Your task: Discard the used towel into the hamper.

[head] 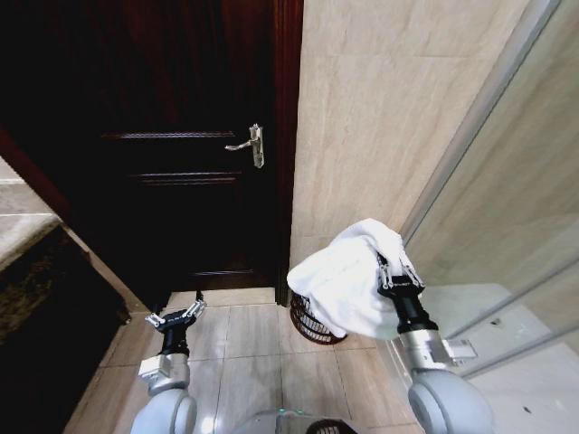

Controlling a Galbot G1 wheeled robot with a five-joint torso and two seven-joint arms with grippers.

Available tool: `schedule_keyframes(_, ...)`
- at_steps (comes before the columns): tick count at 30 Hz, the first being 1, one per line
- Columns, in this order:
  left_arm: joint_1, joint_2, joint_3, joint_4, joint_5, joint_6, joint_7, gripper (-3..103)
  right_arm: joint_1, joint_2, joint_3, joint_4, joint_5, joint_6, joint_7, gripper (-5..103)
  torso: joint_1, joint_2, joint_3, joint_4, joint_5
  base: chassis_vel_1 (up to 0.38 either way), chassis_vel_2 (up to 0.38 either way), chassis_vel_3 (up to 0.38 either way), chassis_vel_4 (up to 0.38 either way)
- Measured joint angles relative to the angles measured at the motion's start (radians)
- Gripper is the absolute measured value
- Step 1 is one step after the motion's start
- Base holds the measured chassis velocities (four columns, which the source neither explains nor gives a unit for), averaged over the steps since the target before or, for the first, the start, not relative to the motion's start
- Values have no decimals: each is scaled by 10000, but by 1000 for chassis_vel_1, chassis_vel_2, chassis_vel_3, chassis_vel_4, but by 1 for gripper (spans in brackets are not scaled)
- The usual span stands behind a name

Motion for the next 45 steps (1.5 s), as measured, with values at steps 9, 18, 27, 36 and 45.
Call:
schedule_keyframes(9, 317, 0, 79, -86, 534, -345, 26, 100, 2026, -1114, 117, 128, 2126, -1032, 585, 18, -2, -6, -2, 0, -1, 0, 0, 0, 0)
schedule_keyframes(18, 507, 0, 120, -251, 924, -755, -92, 100, 3612, -1533, 36, -792, 3001, -1108, 615, 18, -1, -10, -3, 0, -1, 0, 0, 0, 0)
schedule_keyframes(27, 794, 0, 32, -404, 1123, -1010, -243, 100, 4330, -1445, -225, -1823, 3243, -1060, 496, 18, -1, -11, -5, 2, -3, 0, 0, 0, 0)
schedule_keyframes(36, 802, 0, 141, -253, 1411, -1210, -487, 100, 3433, -694, -748, -4296, 3052, 474, -166, 18, -2, -14, -7, 0, -1, 0, 0, 0, 0)
schedule_keyframes(45, 716, 0, 199, 25, 1549, -1307, -469, 100, 3227, -447, -831, -6131, 3467, 1257, -731, 18, -3, -15, -7, 0, -2, 0, 0, 0, 0)
